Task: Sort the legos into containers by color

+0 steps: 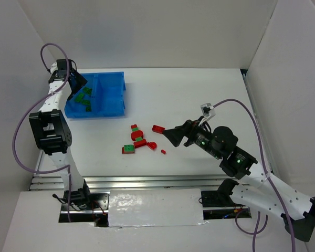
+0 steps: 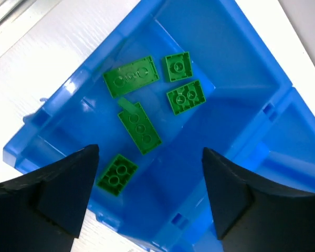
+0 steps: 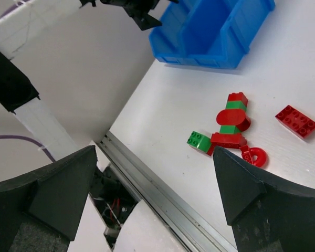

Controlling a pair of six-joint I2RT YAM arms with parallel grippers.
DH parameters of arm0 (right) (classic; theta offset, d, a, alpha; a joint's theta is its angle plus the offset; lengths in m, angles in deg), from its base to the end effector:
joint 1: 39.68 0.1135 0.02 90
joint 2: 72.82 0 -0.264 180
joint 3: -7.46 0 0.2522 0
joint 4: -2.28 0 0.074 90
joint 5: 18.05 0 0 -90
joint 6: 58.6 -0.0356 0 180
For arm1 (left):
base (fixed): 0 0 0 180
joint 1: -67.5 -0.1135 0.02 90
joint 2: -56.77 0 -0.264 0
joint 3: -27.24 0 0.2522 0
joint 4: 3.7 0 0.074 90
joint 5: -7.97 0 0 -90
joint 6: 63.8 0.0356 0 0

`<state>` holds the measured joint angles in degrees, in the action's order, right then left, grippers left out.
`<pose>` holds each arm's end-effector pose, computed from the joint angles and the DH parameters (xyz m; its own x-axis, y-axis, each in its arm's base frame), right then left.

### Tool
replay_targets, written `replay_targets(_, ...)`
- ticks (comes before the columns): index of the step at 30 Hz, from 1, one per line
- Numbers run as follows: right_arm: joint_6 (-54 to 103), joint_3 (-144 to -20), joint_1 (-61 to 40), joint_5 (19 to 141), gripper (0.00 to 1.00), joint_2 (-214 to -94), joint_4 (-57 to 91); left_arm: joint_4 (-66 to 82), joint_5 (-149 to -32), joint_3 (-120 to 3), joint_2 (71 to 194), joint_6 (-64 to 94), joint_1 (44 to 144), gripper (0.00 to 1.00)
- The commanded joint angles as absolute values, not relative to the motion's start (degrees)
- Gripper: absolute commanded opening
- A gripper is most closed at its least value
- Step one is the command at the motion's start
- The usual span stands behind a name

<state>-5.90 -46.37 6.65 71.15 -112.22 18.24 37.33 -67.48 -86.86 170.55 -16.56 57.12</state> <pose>0.1176 0.1225 0.3410 -0.4471 0.4092 -0.7954 -0.5565 0.5690 0.6055 0.4517 0.0918 0.2858 -0.2255 -0.7094 -0.6678 -0.7011 0.5941 -0.3943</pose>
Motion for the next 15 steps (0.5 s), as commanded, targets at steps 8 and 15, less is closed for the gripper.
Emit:
replay_targets(8, -4.64, -49.8, 6.38, 71.69, 0.99, -119.46, 18.15, 43.45, -70.5, -91.02, 164.54, -18.27, 56.42, 1.0)
replay_targets(15, -3.85, -67.61, 9.27, 59.23, 0.99, -145.04, 38.97, 44.77, -82.54, -72.0, 138.57, -13.45, 63.34, 0.99)
